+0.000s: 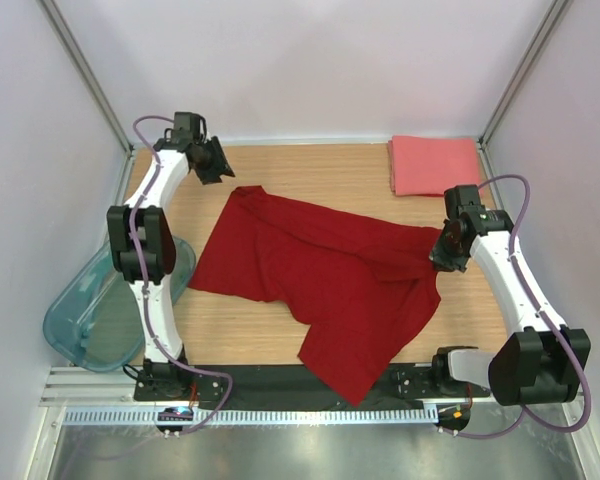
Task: Fold and stack the t-shirts
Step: Fold the tshirt
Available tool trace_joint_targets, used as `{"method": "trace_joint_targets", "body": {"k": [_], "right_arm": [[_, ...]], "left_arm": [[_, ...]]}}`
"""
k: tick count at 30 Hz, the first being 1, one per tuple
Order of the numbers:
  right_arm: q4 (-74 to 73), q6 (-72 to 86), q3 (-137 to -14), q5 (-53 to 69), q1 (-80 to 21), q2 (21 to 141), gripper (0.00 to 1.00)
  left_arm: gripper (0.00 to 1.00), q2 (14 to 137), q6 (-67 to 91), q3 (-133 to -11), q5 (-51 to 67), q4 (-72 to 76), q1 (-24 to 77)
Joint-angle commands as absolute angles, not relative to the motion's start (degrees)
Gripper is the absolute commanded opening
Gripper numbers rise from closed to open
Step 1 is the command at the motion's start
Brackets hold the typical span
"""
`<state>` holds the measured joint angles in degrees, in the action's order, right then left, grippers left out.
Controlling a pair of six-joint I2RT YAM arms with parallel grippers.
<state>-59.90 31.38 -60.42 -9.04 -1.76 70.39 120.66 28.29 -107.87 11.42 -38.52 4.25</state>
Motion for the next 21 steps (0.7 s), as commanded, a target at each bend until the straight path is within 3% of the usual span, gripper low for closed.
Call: {"method": "trace_joint_targets", "body": {"k": [1,3,6,10,21], "right_arm": [[-57.5,30.2,-61.1,-7.3,-1.6,70.0,0.01],[-57.6,30.1,-61.8,-7.6,-1.7,70.2,0.01],[-57.5,29.7,-62.3,-7.8,-1.6,70.5,0.01],[-57.2,29.8,-62.1,-7.8,-1.6,70.0,0.01],[-56.9,30.1,-61.1,-6.8,-1.7,69.1,0.01]], "left_arm": [[0.41,123.7,35.5,-111.2,15.7,-38.3,4.5],[0.42,124.5,40.9,-110.8,16.1,-35.8,4.5],[0.52,126.9,49.0,-110.6,17.4,-34.2,4.4],[0.58,127.4,54.9,-108.0,14.6,-33.5,4.4],[0.59,130.5,57.7,-106.5,13.3,-27.2,4.4]]}}
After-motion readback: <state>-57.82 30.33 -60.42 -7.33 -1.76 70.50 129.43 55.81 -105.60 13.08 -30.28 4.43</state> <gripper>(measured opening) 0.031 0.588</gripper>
